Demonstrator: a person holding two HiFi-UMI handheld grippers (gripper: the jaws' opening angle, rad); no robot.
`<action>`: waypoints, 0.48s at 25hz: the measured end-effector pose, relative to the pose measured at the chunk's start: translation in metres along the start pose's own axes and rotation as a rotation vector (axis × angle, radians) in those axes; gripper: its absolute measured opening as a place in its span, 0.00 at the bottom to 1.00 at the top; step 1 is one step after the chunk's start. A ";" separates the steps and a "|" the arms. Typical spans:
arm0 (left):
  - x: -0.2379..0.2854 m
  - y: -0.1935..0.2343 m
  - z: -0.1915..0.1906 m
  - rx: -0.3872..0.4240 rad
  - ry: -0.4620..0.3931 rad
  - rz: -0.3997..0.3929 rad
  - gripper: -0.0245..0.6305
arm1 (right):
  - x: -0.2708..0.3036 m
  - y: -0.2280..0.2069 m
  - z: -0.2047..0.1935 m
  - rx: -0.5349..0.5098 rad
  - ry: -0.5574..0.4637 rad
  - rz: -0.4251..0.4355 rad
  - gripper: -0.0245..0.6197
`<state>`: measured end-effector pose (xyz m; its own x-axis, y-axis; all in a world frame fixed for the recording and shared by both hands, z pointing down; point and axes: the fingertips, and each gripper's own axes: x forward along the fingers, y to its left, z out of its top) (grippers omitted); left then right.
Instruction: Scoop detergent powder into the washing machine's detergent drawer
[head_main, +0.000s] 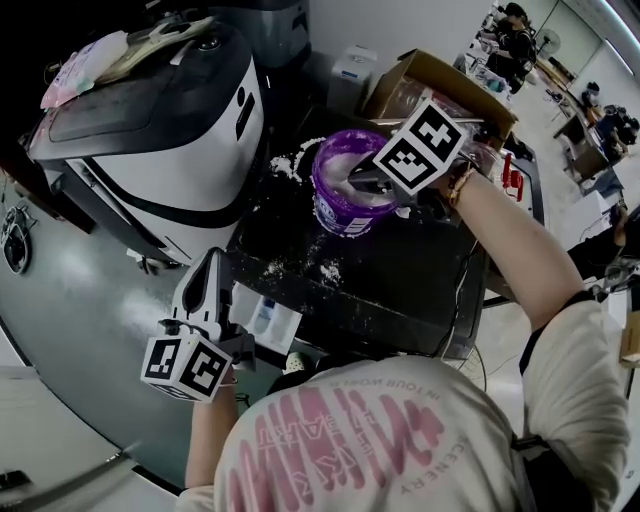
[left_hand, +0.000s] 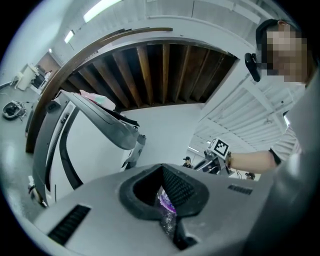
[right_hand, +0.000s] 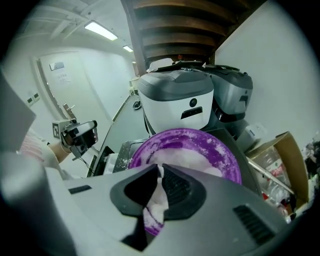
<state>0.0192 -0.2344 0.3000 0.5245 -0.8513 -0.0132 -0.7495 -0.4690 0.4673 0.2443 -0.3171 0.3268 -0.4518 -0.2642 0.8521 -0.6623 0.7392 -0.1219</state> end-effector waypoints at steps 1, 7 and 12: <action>0.000 0.001 0.000 -0.003 -0.002 0.003 0.04 | 0.000 0.001 0.000 0.001 0.003 0.008 0.08; 0.000 0.002 -0.003 -0.007 -0.004 0.009 0.04 | -0.010 0.001 0.001 0.023 -0.029 0.030 0.05; 0.000 0.004 -0.003 -0.001 0.001 0.011 0.04 | -0.025 -0.010 0.009 0.001 -0.090 -0.028 0.05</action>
<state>0.0174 -0.2356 0.3048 0.5162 -0.8565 -0.0070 -0.7550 -0.4589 0.4684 0.2572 -0.3233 0.3021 -0.4851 -0.3392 0.8060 -0.6757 0.7305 -0.0993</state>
